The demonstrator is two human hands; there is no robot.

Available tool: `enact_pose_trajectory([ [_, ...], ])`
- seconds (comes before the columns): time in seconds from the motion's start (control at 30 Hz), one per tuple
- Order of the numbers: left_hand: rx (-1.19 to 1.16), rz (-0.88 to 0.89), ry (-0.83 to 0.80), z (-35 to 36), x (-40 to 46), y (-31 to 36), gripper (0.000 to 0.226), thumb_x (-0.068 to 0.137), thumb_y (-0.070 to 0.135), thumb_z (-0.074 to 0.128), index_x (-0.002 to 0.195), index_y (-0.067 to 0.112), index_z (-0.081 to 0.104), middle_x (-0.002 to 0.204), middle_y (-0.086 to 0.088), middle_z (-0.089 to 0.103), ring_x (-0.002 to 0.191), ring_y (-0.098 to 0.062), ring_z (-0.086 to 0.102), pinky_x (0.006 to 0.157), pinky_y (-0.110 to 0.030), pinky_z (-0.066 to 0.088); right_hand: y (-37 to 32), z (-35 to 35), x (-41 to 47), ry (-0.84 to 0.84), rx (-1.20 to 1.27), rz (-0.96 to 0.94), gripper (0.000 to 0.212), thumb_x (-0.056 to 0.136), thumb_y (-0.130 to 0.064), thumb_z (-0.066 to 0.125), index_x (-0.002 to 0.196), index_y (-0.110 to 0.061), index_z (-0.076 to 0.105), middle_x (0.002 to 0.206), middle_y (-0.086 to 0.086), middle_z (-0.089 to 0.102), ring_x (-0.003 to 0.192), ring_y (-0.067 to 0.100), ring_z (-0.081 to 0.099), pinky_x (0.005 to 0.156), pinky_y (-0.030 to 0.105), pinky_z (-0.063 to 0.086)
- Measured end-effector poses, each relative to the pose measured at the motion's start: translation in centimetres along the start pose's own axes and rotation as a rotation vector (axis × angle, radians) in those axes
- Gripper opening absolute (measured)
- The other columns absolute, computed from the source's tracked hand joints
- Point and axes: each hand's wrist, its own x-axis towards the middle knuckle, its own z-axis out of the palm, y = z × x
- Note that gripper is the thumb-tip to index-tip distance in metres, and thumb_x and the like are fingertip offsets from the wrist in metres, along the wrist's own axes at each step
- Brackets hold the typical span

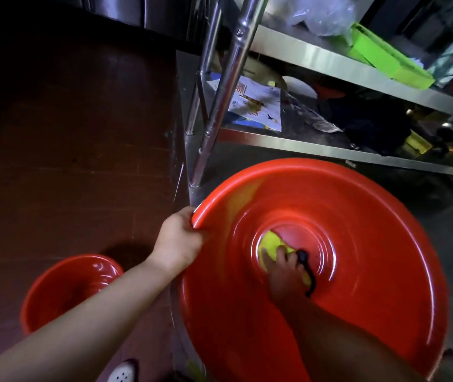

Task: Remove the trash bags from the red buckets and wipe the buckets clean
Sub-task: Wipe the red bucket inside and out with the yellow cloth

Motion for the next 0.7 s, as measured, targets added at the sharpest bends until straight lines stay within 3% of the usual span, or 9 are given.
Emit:
enact_pose_trajectory([
  [0.07,0.025,0.011,-0.016,-0.1,0.1,-0.2,0.021,0.075,-0.004,0.064,0.082,0.016,0.063,0.074,-0.015,0.069,0.066,-0.029,0.066,0.063,-0.036,0.055,-1.1,1.3,-0.5,-0.082,-0.029,-0.086,0.046,0.062,-0.025,0.035,0.085,-0.036,0.074,0.095,0.007,0.053,0.074,0.027,0.034,0.045,0.039,0.046],
  [0.17,0.073,0.024,-0.021,-0.2,0.2,-0.2,0.020,0.074,-0.003,0.064,0.083,0.015,0.063,0.073,-0.012,0.069,0.066,-0.027,0.067,0.066,-0.037,0.055,-1.7,0.5,-1.0,-0.120,-0.045,-0.139,0.035,0.064,-0.034,0.042,0.079,-0.045,0.072,0.084,0.001,0.065,0.078,0.026,0.038,0.042,0.039,0.048],
  [0.23,0.094,0.017,-0.030,-0.3,0.2,0.0,0.019,0.074,-0.004,0.063,0.082,0.013,0.062,0.072,-0.012,0.068,0.065,-0.027,0.066,0.063,-0.035,0.055,-1.0,-0.9,-0.8,-0.039,-0.047,-0.145,0.042,0.064,-0.025,0.050,0.093,-0.048,0.068,0.096,0.001,0.062,0.086,0.029,0.047,0.050,0.043,0.050],
  [0.33,0.069,-0.005,-0.046,-0.4,-0.1,0.2,0.021,0.075,-0.004,0.065,0.080,0.016,0.061,0.070,-0.009,0.067,0.059,-0.020,0.064,0.056,-0.025,0.052,1.0,-3.1,1.2,0.025,-0.008,0.134,0.051,0.086,-0.022,0.036,0.129,-0.045,0.048,0.132,0.004,0.043,0.107,0.032,0.043,0.083,0.042,0.041],
  [0.43,0.039,-0.027,-0.049,-0.5,-0.4,0.2,0.025,0.075,-0.005,0.065,0.079,0.020,0.060,0.070,-0.006,0.066,0.058,-0.017,0.063,0.055,-0.021,0.051,2.3,-4.6,4.0,0.189,0.038,0.339,0.052,0.089,-0.016,0.043,0.136,-0.039,0.044,0.140,0.008,0.039,0.107,0.035,0.039,0.083,0.041,0.037],
  [0.5,0.009,-0.034,-0.048,-0.5,-0.5,0.0,0.028,0.075,-0.006,0.065,0.082,0.020,0.060,0.075,-0.010,0.068,0.065,-0.024,0.066,0.062,-0.029,0.055,2.0,-5.2,5.0,0.104,-0.001,0.345,0.056,0.093,-0.016,0.042,0.143,-0.040,0.031,0.150,0.004,0.024,0.116,0.031,0.034,0.089,0.039,0.034],
  [0.6,-0.004,-0.024,-0.032,-0.5,-0.6,-0.5,0.025,0.073,-0.005,0.067,0.086,0.016,0.062,0.078,-0.014,0.070,0.069,-0.030,0.068,0.067,-0.041,0.058,0.6,-4.5,5.5,0.040,0.002,0.243,0.057,0.095,-0.016,0.034,0.145,-0.041,0.023,0.155,0.000,0.015,0.123,0.028,0.031,0.091,0.037,0.033],
  [0.7,0.039,-0.032,-0.029,-0.6,-0.5,-1.0,0.021,0.073,0.002,0.070,0.086,0.015,0.063,0.075,-0.009,0.070,0.064,-0.022,0.067,0.067,-0.042,0.058,-1.8,-2.7,4.5,0.018,-0.025,-0.059,0.053,0.088,-0.018,0.035,0.134,-0.041,0.046,0.151,-0.002,0.033,0.118,0.032,0.042,0.086,0.041,0.037],
])
